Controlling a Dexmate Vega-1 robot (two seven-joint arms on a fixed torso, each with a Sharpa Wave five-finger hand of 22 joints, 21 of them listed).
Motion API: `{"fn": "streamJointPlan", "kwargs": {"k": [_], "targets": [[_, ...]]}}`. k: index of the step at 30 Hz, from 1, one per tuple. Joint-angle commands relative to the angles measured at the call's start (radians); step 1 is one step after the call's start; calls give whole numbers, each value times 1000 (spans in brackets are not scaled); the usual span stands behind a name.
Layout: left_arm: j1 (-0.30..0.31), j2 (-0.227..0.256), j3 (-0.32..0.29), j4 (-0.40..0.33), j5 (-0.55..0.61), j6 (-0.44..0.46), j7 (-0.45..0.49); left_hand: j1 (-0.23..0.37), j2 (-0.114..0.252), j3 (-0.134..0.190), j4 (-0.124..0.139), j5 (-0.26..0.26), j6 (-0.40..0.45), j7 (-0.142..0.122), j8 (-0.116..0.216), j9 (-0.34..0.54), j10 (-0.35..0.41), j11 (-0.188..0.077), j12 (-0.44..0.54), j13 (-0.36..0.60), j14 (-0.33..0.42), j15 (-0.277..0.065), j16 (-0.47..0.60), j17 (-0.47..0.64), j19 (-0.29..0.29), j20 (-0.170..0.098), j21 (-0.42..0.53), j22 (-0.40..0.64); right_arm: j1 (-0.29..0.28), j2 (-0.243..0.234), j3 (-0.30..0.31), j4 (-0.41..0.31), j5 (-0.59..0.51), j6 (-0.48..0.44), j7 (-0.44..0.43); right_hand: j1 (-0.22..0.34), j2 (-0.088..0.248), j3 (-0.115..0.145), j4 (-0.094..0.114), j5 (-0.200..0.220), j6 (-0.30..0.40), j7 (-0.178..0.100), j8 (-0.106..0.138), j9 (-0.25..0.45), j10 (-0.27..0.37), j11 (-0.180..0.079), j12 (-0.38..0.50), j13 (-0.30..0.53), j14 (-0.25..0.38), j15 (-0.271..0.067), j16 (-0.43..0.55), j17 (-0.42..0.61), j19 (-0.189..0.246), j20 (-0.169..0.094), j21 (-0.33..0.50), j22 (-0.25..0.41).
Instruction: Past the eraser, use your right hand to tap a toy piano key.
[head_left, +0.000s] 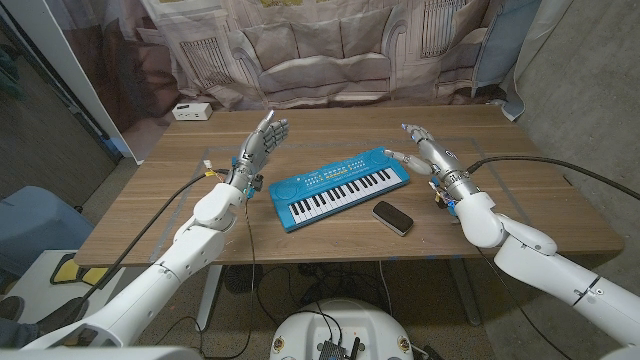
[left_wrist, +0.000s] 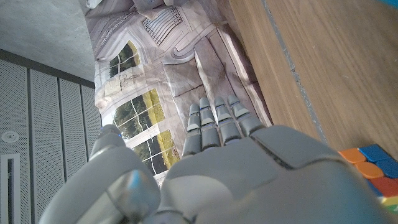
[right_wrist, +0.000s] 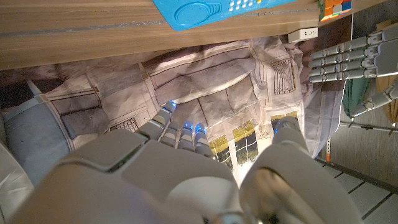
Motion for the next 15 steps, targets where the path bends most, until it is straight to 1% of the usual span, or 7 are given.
{"fn": "streamJointPlan", "kwargs": {"k": [1,3,4,6,13,15], "targets": [[-19,-8,8,14,3,-2,-7,0,5,0,-5,-3,8,4,-1,3,5,-1,-1,2,9,4,1,5,5,2,-1,4,19,55,26,96,116,196,-12,3,-11,-2,-1,5,19,10,2,1,16,11,0,-1,16,-1,7,2,28,-20,9,1],[-20,-9,9,12,7,-1,-3,0,5,0,-5,-3,9,4,-1,3,1,-2,-3,2,9,4,1,5,6,2,-1,4,20,64,31,108,125,217,-15,4,-14,-3,0,5,29,12,3,1,33,16,1,-1,29,0,9,2,43,-19,10,2],[-21,-9,10,11,8,0,-2,0,5,0,-5,-3,8,3,-1,3,4,-3,-1,2,9,4,1,5,6,1,-1,4,22,69,33,117,133,233,-16,3,-15,-4,1,5,31,12,2,1,39,15,1,-1,39,0,11,3,48,-18,10,2],[-21,-9,11,8,13,2,2,0,5,0,-5,-3,9,4,-1,3,5,-1,-1,2,10,4,1,5,6,1,-1,4,27,79,36,134,151,262,-11,1,-19,-7,4,5,62,-4,9,1,58,16,0,-1,56,4,14,3,67,-18,10,2],[-27,-10,17,5,26,5,9,0,5,0,-5,-3,8,3,-1,3,4,-2,-2,2,9,4,1,5,5,2,-2,4,55,110,44,201,247,357,44,0,-23,-11,6,5,85,-2,12,1,81,20,0,-1,71,7,16,4,80,-16,8,3],[-28,-13,19,7,28,1,9,0,5,0,-6,-3,8,3,-1,3,6,1,-1,2,10,4,1,5,5,2,-2,4,61,117,47,215,268,377,58,-1,-23,-11,6,5,86,-2,11,1,85,23,0,-1,73,7,16,4,81,-14,7,3]]}}
